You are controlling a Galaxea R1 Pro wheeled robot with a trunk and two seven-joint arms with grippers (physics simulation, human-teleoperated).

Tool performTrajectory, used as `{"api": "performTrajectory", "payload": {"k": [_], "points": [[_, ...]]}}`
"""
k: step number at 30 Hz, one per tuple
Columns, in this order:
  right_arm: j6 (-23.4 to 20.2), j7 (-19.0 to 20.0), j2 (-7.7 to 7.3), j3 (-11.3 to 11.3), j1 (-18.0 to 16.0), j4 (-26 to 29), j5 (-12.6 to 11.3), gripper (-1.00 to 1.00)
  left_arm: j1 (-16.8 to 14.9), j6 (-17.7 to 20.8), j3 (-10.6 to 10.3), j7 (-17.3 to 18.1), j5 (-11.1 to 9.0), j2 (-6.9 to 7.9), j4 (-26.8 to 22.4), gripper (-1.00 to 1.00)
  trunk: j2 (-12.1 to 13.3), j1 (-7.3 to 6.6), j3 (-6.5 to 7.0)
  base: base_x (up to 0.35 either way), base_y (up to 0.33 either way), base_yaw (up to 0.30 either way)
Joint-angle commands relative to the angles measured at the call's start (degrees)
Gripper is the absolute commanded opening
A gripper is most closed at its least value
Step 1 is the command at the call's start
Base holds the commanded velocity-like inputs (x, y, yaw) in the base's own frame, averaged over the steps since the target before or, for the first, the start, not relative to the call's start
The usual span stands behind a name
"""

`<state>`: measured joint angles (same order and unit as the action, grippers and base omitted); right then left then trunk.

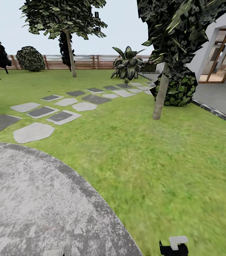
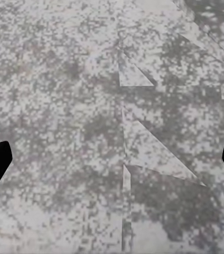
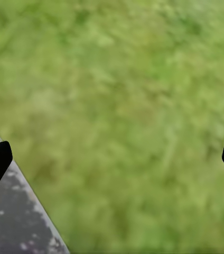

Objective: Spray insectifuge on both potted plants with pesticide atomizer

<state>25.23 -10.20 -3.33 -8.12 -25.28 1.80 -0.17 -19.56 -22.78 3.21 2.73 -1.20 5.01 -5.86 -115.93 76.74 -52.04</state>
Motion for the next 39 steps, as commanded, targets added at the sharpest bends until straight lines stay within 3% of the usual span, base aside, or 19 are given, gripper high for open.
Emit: {"api": "performTrajectory", "payload": {"k": [1,21,31,39], "points": [[0.06,-0.40,0.01,-0.48,-0.03,-0.06,-0.01,1.00,-0.04,-0.16,0.29,0.31,-0.12,0.00,0.06,1.00,-0.44,0.22,-0.32,0.000,0.000,0.000],[0.06,-0.38,0.00,-0.49,-0.03,-0.13,0.00,1.00,-0.04,-0.14,0.31,0.30,-0.12,0.08,0.00,1.00,-8.46,4.61,-5.02,0.000,0.000,0.000],[0.06,-0.36,0.04,-0.57,-0.03,-0.13,0.00,1.00,0.05,-0.24,0.26,0.36,-0.03,0.18,-0.03,1.00,-8.46,4.61,-5.89,0.013,0.008,0.000],[0.06,-0.35,-0.01,-0.58,0.06,-0.13,0.21,1.00,0.05,-0.24,0.22,0.35,-0.06,0.21,-0.03,1.00,-8.46,4.61,-6.00,0.222,0.182,0.000]]}}
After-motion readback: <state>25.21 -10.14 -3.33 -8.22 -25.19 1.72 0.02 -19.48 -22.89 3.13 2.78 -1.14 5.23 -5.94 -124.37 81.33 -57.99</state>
